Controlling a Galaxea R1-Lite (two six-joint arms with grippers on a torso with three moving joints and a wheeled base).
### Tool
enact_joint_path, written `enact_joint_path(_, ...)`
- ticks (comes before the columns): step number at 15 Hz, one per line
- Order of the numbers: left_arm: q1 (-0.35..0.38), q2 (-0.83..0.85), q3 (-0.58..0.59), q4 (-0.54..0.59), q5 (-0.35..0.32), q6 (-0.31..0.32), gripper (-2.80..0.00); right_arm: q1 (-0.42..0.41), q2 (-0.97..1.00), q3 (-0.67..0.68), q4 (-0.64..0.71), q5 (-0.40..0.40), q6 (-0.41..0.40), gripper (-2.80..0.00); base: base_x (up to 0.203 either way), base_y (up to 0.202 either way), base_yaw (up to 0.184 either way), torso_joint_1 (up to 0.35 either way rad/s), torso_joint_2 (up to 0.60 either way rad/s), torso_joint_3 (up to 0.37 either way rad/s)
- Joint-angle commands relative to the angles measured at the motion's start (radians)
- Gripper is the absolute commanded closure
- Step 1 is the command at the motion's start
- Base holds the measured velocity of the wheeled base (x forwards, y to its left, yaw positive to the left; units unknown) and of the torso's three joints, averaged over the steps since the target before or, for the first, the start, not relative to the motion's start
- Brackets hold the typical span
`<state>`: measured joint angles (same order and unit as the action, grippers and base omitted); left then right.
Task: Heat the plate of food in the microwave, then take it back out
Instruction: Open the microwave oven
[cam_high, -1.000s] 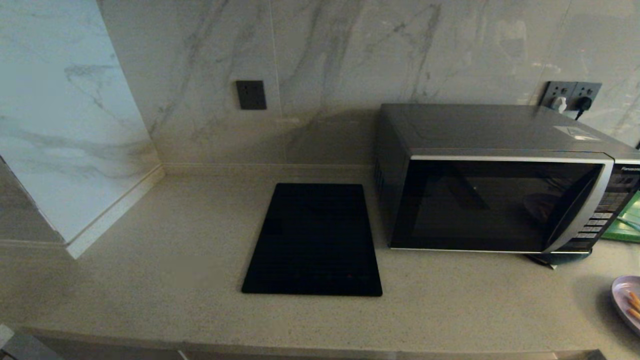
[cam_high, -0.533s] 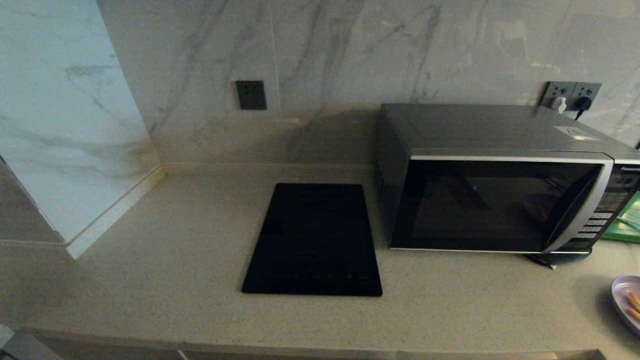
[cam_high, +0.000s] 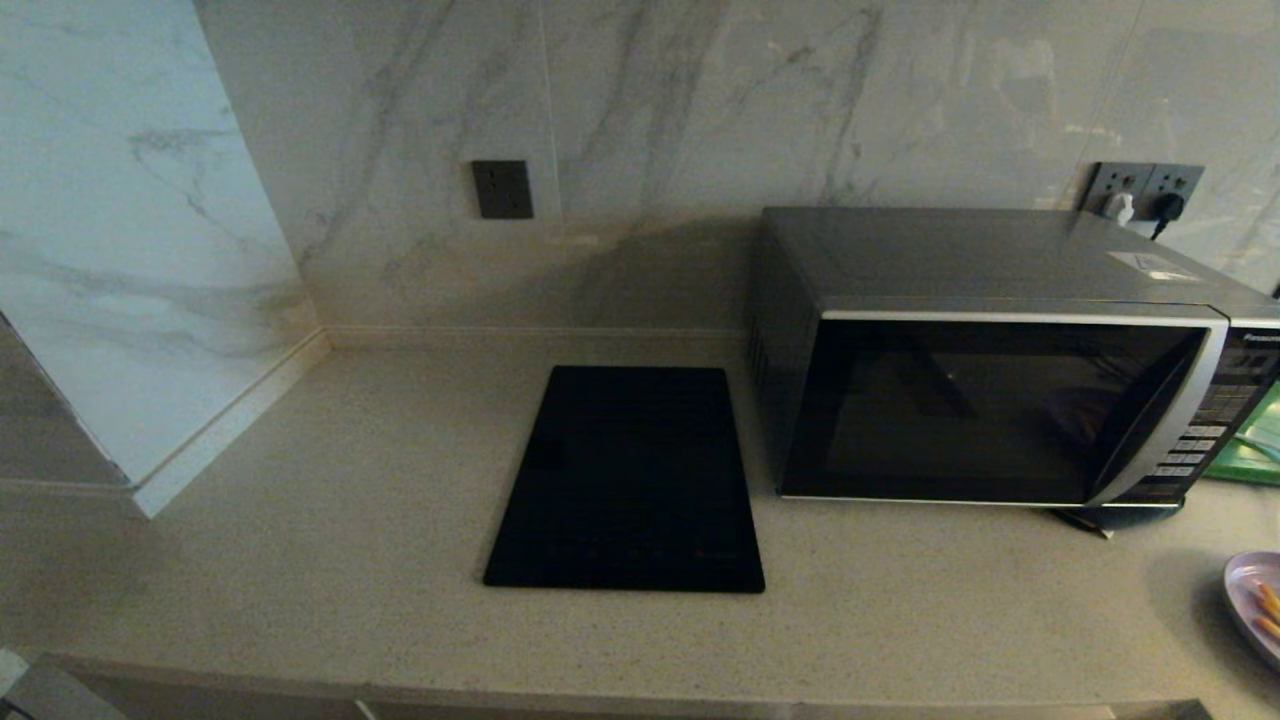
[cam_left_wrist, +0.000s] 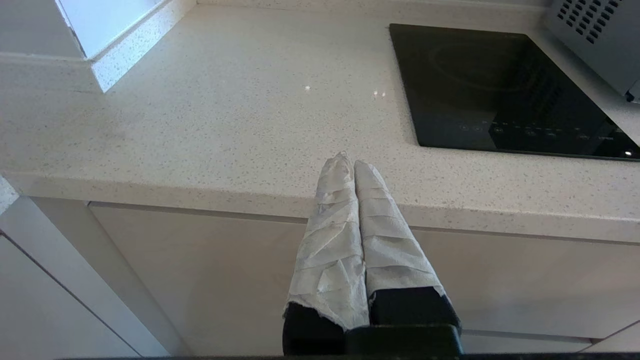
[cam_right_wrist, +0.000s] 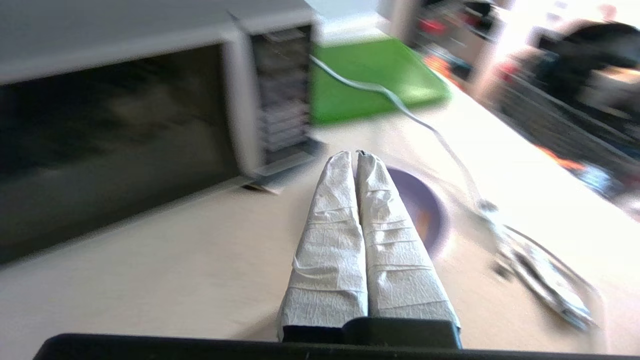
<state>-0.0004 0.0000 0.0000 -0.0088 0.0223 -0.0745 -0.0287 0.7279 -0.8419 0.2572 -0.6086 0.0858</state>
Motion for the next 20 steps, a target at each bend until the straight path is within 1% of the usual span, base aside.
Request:
enact_joint_path(1, 0.0, 0.0, 0.0, 0.0, 0.001, -0.001, 0.0, 0.001, 0.065, 0.04, -0.005, -0.096, -0.025, 0.0, 0.0, 0.0, 0.0, 0.0, 0.0, 0.0)
enact_joint_path(2, 0.0, 0.002, 0.0, 0.0, 0.001, -0.001, 0.0, 0.004, 0.087, 0.055, -0.016, -0.153, -0.039, 0.0, 0.0, 0.0, 0.0, 0.0, 0.0, 0.0)
enact_joint_path(3, 0.0, 0.002, 0.0, 0.0, 0.001, -0.001, 0.0, 0.011, 0.111, 0.062, -0.033, -0.188, -0.043, 0.0, 0.0, 0.0, 0.0, 0.0, 0.0, 0.0)
enact_joint_path(5, 0.0, 0.0, 0.0, 0.0, 0.001, -0.001, 0.0, 0.049, 0.123, 0.064, -0.054, -0.202, -0.042, 0.0, 0.0, 0.0, 0.0, 0.0, 0.0, 0.0)
enact_joint_path(7, 0.0, 0.001, 0.0, 0.0, 0.001, -0.001, 0.0, 0.134, 0.137, 0.061, -0.058, -0.203, -0.028, 0.0, 0.0, 0.0, 0.0, 0.0, 0.0, 0.0)
enact_joint_path(8, 0.0, 0.0, 0.0, 0.0, 0.001, -0.001, 0.0, 0.193, 0.153, 0.051, -0.058, -0.201, 0.0, 0.0, 0.0, 0.0, 0.0, 0.0, 0.0, 0.0)
enact_joint_path(10, 0.0, 0.0, 0.0, 0.0, 0.001, -0.001, 0.0, 0.305, 0.222, 0.019, -0.057, -0.198, 0.099, 0.0, 0.0, 0.0, 0.0, 0.0, 0.0, 0.0)
enact_joint_path(11, 0.0, 0.001, 0.0, 0.0, 0.001, -0.001, 0.0, 0.337, 0.258, 0.007, -0.057, -0.197, 0.135, 0.0, 0.0, 0.0, 0.0, 0.0, 0.0, 0.0)
enact_joint_path(13, 0.0, 0.002, 0.0, 0.0, 0.001, -0.001, 0.0, 0.361, 0.327, -0.005, -0.058, -0.197, 0.188, 0.0, 0.0, 0.0, 0.0, 0.0, 0.0, 0.0)
enact_joint_path(16, 0.0, 0.001, 0.0, 0.0, 0.001, -0.001, 0.0, 0.362, 0.428, -0.011, -0.06, -0.202, 0.255, 0.0, 0.0, 0.0, 0.0, 0.0, 0.0, 0.0)
enact_joint_path(19, 0.0, 0.0, 0.0, 0.0, 0.001, -0.001, 0.0, 0.353, 0.491, -0.004, -0.096, -0.222, 0.264, 0.0, 0.0, 0.0, 0.0, 0.0, 0.0, 0.0)
enact_joint_path(20, 0.0, 0.0, 0.0, 0.0, 0.001, -0.001, 0.0, 0.348, 0.507, -0.003, -0.1, -0.225, 0.265, -2.8, 0.0, 0.0, 0.0, 0.0, 0.0, 0.0)
